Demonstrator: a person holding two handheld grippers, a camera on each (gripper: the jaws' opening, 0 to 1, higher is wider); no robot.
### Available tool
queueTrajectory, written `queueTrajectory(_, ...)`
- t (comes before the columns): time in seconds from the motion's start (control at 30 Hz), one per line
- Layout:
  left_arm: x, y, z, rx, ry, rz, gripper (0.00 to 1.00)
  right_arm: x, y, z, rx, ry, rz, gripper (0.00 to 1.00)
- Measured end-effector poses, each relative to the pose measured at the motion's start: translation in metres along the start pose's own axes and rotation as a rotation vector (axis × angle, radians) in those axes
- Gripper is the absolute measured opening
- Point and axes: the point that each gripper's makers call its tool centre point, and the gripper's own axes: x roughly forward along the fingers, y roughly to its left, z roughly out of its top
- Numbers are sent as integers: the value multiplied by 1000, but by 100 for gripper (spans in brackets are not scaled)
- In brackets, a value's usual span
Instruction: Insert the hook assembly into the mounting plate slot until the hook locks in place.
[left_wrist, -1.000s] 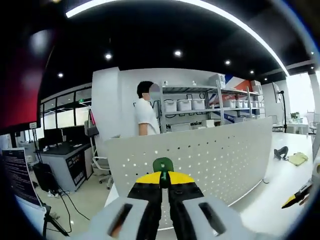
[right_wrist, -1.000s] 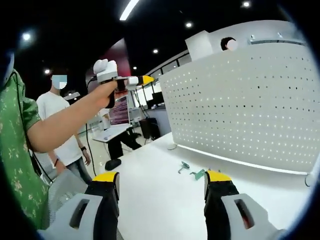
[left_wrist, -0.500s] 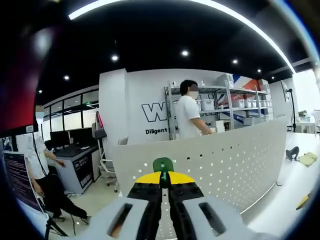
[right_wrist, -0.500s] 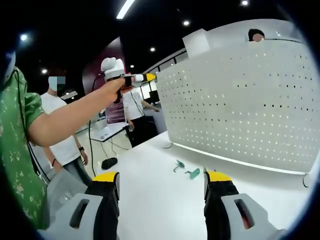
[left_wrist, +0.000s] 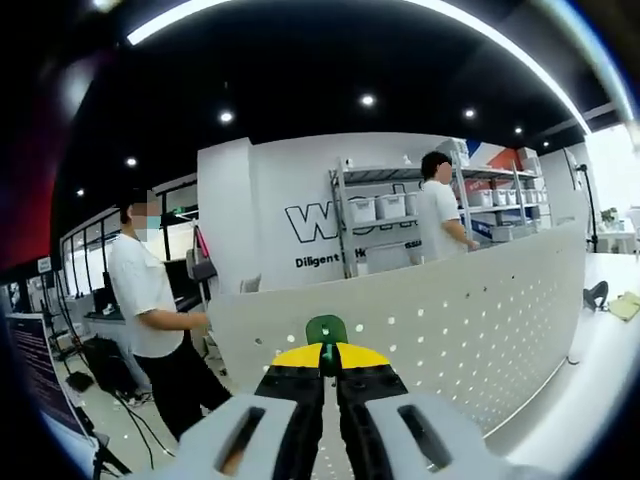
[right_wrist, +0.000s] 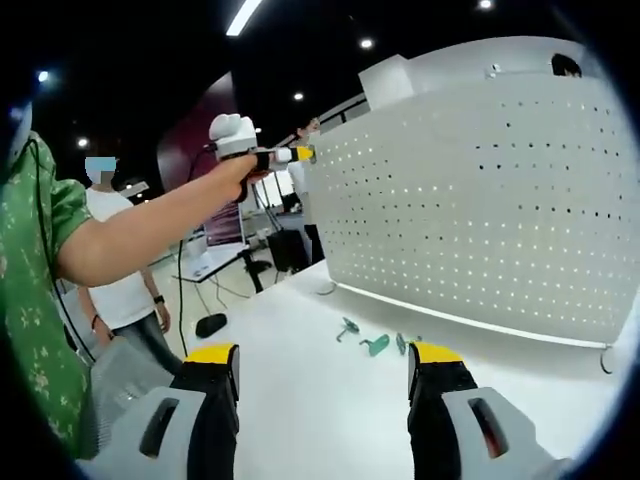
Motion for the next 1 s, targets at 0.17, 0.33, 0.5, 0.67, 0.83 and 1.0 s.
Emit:
queueTrajectory(0.17,5,-1,-1,-5,-6,2,3,1,-2,0,-2,5,-3,70)
queueTrajectory(0.33,8,-3,3,12,-29,-1,3,-1,-4,-1,1,4,-10,70)
queueTrajectory(0.5,10,-4,2,30,-35,0,3,-1,-4,-3,4,11,-12,70)
queueTrajectory(0.67,12,-2,2,36,-43,-3,3,-1,-5,-1,3,8,-14,70)
queueTrajectory(0.83,13,1,3,54,-50,5,3,0,-4,-2,0,14,-10,69)
queueTrajectory(1.0,14,2,1,44,-47,3,3,1,-4,-2,1,14,-10,69)
